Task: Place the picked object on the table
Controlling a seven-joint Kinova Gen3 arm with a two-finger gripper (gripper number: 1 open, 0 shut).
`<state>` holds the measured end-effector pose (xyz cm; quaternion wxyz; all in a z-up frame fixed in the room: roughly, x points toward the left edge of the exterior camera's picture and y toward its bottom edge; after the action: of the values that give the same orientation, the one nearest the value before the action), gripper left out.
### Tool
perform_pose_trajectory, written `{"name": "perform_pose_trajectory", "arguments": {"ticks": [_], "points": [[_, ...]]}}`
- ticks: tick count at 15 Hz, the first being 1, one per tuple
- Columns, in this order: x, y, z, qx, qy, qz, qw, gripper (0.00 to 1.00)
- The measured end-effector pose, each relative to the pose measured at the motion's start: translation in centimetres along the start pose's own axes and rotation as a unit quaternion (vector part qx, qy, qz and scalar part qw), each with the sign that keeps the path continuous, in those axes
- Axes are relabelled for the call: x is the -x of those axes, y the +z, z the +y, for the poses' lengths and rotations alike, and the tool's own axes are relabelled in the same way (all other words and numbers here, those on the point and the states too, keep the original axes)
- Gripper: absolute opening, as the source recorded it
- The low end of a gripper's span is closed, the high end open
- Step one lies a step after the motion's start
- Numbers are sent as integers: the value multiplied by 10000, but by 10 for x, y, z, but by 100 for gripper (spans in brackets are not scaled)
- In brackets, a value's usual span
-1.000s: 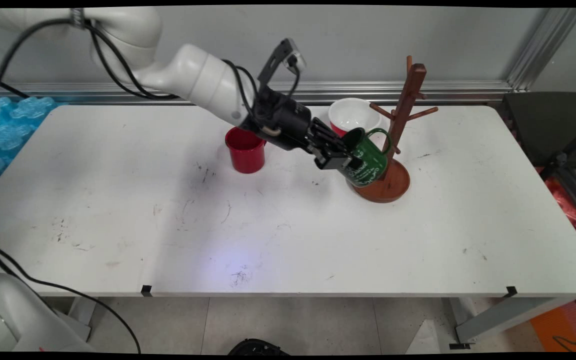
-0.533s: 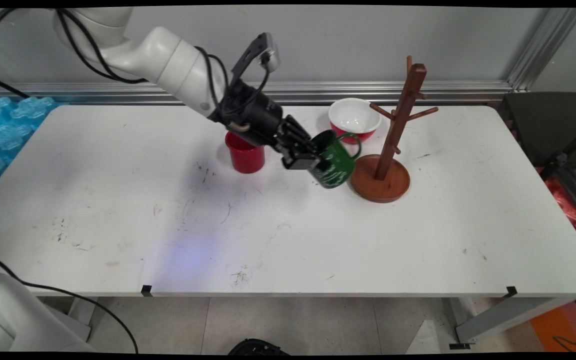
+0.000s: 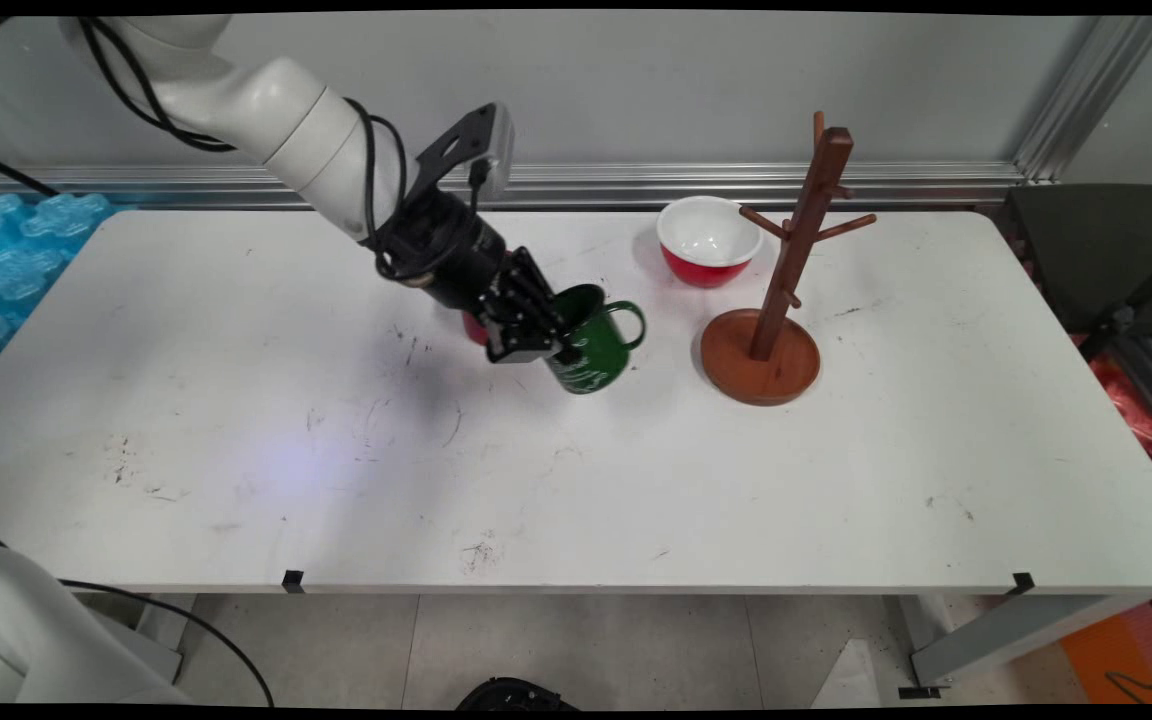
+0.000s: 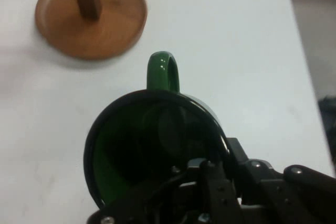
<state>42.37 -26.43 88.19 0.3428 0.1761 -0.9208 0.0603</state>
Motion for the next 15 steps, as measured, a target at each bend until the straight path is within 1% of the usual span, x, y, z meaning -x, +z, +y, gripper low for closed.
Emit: {"name": "perform_pose_trajectory", "arguments": {"ticks": [3, 7, 10, 13, 15], "points": [[9, -1, -1, -177, 238, -415, 9987, 0], [16, 1, 1, -402, 444, -859, 9945, 0], [20, 3, 7, -615, 484, -1158, 9902, 0], [25, 4, 12, -856, 422, -1433, 9851, 0], [29, 6, 16, -943, 368, -1573, 9823, 0]]}}
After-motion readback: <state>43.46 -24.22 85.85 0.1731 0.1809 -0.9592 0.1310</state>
